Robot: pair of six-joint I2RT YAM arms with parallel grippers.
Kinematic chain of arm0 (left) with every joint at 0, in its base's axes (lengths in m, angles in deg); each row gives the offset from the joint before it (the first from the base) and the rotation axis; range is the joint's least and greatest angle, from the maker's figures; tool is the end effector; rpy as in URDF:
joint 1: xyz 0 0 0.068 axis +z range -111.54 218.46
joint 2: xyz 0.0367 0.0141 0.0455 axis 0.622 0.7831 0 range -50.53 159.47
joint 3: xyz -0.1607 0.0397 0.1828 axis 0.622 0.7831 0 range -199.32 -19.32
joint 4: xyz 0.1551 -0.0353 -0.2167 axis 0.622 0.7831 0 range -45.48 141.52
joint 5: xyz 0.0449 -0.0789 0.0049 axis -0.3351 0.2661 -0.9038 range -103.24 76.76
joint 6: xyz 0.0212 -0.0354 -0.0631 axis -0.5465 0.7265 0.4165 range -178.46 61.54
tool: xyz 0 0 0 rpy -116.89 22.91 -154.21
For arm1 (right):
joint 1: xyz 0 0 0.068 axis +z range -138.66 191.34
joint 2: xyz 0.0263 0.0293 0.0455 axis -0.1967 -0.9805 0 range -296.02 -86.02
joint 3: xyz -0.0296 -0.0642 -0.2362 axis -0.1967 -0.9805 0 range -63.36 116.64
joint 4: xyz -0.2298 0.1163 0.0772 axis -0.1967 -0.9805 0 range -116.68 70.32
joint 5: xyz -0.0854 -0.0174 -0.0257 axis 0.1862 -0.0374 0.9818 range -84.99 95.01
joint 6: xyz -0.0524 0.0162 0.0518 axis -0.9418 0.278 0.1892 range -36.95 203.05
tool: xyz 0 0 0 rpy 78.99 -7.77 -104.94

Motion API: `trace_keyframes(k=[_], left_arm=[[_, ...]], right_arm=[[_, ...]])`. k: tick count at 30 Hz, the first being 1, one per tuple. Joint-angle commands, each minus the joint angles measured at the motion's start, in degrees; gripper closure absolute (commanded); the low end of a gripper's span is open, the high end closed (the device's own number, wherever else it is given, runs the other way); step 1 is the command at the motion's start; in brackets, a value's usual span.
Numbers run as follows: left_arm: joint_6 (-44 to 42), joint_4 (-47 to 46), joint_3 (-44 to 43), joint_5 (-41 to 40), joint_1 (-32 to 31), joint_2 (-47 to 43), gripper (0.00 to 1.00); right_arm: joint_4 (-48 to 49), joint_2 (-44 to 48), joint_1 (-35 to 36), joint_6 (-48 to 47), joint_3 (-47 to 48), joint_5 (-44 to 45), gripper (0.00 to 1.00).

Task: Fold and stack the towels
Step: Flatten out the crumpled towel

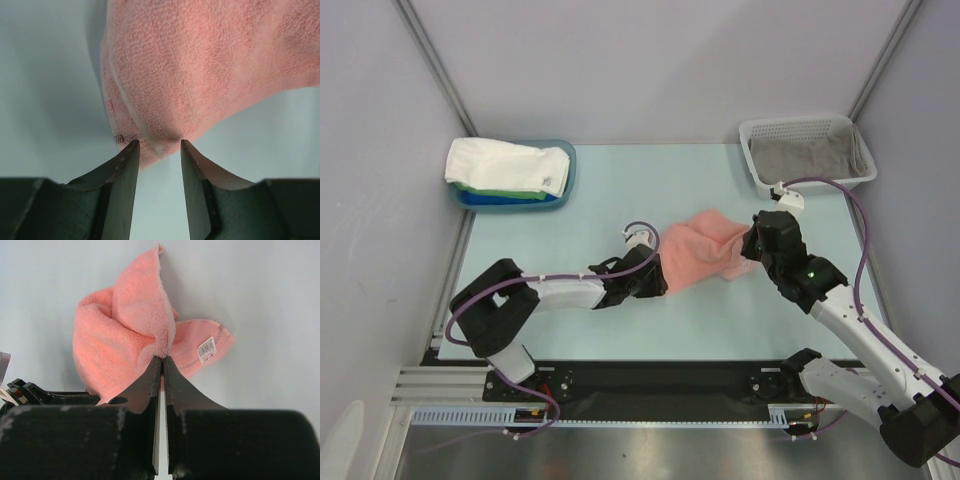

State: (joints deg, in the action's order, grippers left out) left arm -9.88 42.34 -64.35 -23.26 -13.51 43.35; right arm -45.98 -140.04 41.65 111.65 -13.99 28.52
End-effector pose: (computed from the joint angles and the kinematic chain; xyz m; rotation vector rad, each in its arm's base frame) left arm 0.2190 -0.2620 0.0994 -0.0130 2.4621 -0.6137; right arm 0.2297 0.1050 0.2763 0.2113 2.0572 0.1997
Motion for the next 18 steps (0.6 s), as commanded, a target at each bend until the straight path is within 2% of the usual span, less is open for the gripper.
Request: trace_keyframes(k=[1, 12, 18], left_arm=[[0.9, 0.0, -2.7, -1.1, -0.7, 0.8, 0.56], [1.7, 1.1, -4.0, -2.5, -1.6, 2.8, 0.58], [1.9, 0.8, -4.4, -4.0, -1.8, 2.4, 0.64]], right_arm=[[0.4, 1.1, 0.2, 0.3, 0.5, 0.0, 0.96], [0.6, 1.0, 0.3, 0.2, 0.0, 0.0, 0.96], [0.6, 1.0, 0.3, 0.2, 0.0, 0.0, 0.96]])
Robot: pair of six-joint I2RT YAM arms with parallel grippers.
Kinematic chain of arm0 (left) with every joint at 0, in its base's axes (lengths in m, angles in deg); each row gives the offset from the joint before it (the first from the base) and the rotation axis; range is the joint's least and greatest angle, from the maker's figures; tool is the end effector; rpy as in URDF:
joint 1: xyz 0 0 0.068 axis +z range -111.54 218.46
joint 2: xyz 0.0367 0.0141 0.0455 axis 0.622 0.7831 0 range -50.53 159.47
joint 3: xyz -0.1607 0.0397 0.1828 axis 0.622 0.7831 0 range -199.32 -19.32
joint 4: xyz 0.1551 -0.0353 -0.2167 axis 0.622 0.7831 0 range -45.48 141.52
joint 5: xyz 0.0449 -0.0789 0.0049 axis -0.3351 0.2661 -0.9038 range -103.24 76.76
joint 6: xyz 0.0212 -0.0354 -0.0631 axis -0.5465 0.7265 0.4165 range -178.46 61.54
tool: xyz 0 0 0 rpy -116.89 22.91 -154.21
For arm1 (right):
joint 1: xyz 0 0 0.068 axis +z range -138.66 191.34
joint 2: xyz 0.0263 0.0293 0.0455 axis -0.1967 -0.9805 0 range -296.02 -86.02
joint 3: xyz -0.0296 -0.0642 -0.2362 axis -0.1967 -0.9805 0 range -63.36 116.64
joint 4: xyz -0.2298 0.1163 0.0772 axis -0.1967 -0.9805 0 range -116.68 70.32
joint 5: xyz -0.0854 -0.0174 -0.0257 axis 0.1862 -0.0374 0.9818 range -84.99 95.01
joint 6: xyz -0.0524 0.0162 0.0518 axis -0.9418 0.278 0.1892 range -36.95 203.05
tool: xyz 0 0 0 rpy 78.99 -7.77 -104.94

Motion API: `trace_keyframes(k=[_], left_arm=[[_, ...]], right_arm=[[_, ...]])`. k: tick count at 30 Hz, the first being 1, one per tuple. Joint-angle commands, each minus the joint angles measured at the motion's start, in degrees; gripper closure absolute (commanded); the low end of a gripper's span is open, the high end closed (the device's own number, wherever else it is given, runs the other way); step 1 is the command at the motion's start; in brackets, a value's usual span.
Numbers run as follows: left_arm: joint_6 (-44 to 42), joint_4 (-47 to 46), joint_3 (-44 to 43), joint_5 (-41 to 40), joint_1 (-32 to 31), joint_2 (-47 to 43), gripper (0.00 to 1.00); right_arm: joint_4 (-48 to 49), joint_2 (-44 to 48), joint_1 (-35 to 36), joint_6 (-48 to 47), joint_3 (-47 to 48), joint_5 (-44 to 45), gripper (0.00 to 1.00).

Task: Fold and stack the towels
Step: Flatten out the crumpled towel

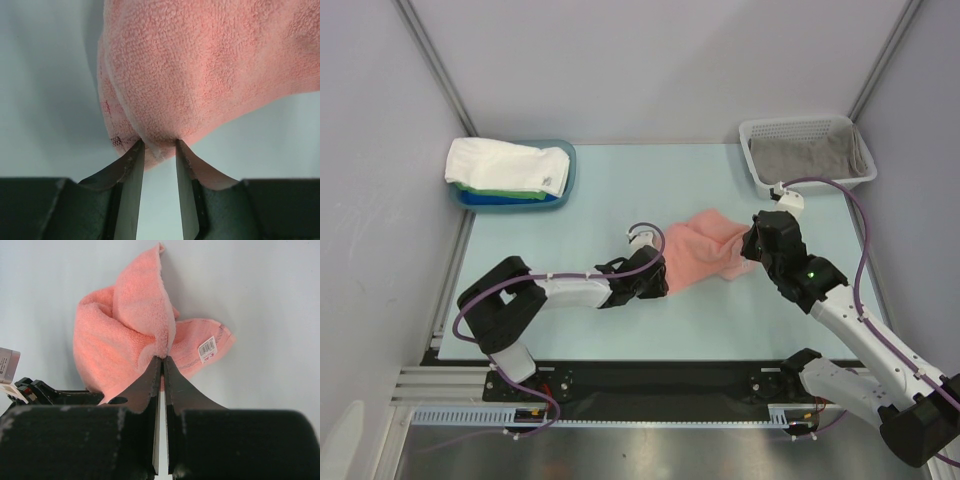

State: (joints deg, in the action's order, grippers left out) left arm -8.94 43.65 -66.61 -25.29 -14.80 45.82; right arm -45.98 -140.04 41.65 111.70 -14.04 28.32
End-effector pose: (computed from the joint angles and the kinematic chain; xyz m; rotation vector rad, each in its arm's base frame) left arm 0.2188 -0.2709 0.0956 -0.0190 2.4704 -0.5739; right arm 0.2297 0.1052 0.2759 0.2101 2.0591 0.2031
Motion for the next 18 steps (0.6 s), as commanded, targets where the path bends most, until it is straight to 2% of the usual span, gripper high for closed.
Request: trace_keyframes(k=[1, 9, 18], left_arm=[[0.8, -0.4, -2.2, -2.2, -0.5, 0.0, 0.64], [0.7, 0.2, -3.3, -3.1, -0.5, -0.2, 0.72], [-0.7, 2.8, -4.4, -4.4, -0.5, -2.7, 0.96]], right_arm=[[0.6, 1.0, 0.3, 0.2, 0.1, 0.2, 0.96], [0.6, 1.1, 0.3, 0.1, 0.1, 0.3, 0.96], [0.4, 1.0, 0.3, -0.3, 0.8, 0.2, 0.96]])
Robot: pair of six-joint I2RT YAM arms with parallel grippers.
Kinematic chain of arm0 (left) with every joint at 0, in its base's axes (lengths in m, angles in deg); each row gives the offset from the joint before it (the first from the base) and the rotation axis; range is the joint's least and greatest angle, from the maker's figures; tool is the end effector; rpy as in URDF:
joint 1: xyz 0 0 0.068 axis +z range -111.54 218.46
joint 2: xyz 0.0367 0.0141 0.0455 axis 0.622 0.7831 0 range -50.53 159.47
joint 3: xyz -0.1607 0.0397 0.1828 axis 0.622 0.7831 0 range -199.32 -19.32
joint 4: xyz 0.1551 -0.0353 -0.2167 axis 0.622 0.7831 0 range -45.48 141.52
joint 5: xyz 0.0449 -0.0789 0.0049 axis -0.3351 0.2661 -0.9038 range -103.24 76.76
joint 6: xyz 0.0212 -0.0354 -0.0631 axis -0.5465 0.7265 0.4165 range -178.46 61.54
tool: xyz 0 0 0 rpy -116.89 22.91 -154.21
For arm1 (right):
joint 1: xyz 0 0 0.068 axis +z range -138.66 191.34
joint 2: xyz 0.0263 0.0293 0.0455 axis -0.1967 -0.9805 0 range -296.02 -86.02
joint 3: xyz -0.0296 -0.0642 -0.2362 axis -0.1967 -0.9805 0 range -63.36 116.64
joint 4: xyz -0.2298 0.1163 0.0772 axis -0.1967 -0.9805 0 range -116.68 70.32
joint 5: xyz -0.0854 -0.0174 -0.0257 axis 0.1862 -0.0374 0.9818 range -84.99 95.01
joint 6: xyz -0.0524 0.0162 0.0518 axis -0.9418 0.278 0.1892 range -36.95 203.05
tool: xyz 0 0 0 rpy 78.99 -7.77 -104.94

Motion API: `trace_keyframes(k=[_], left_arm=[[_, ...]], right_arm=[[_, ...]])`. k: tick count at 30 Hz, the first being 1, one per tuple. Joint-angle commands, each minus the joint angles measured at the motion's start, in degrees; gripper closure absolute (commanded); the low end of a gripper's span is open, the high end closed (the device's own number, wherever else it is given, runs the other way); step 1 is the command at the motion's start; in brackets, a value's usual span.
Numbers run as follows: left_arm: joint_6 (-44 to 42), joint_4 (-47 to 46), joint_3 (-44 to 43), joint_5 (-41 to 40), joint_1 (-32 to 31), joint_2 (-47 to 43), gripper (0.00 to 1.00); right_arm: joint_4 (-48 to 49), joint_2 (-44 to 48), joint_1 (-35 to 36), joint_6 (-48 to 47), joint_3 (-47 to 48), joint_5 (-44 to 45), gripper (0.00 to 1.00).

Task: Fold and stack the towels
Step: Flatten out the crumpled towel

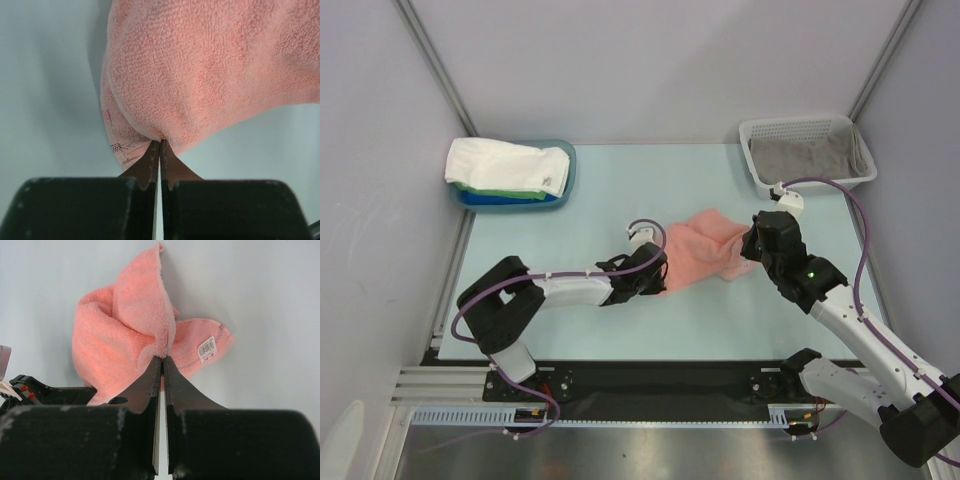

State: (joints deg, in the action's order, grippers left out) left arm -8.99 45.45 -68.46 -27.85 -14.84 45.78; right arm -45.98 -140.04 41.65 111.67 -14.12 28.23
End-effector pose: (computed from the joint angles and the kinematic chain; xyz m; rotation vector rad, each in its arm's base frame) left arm 0.2234 -0.2729 0.1033 -0.0383 2.4444 -0.5348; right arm 0.2296 0.1053 0.2754 0.2084 2.0609 0.2035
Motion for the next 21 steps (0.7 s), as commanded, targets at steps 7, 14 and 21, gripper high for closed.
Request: trace_keyframes(k=[7, 14, 21], left_arm=[[-2.4, 4.8, -4.1, -4.6, -0.3, -8.7, 1.0], [-7.3, 11.9, -9.5, -11.0, -0.1, -20.1, 1.0], [-14.0, 17.7, -18.5, -16.1, -0.1, -28.6, 1.0]], right_arm=[[-0.5, 1.3, 0.3, -1.1, 2.7, 0.4, 0.96], [0.1, 0.3, 0.1, -5.3, 9.5, -3.3, 0.97], [-0.2, -2.0, 0.8, -9.0, 20.6, -6.0, 1.0]])
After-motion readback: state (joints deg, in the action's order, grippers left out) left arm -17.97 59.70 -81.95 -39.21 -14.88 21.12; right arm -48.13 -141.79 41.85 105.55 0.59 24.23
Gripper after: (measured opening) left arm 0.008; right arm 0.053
